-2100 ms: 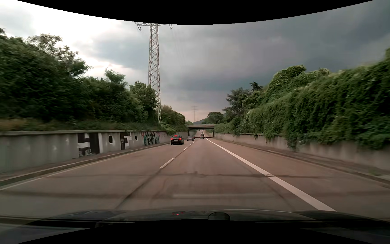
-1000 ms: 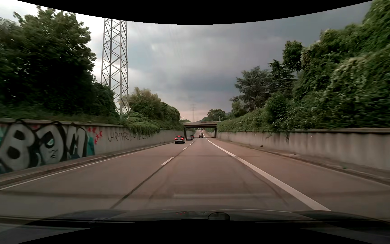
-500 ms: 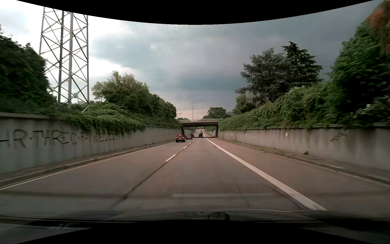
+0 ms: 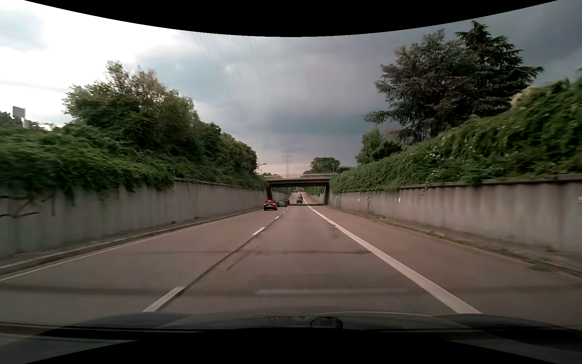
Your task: Follow the waypoints while adhering to traffic rules and regulations
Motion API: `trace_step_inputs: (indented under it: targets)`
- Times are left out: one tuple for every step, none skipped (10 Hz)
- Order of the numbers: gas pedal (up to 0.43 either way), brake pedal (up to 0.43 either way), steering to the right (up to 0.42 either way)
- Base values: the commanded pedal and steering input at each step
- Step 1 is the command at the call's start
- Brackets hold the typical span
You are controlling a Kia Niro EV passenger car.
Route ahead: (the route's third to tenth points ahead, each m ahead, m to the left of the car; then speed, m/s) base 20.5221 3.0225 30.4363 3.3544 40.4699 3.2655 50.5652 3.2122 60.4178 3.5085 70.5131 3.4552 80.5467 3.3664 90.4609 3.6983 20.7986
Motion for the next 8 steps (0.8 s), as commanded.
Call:
trace_step_inputs:
  targets:
    - [0.059, 0.0, -0.002]
    - [0.059, 0.0, -0.002]
    - [0.059, 0.0, -0.002]
    - [0.059, 0.0, -0.002]
    - [0.059, 0.0, -0.001]
    - [0.059, 0.0, -0.001]
    - [0.059, 0.0, -0.001]
    - [0.059, 0.0, -0.002]
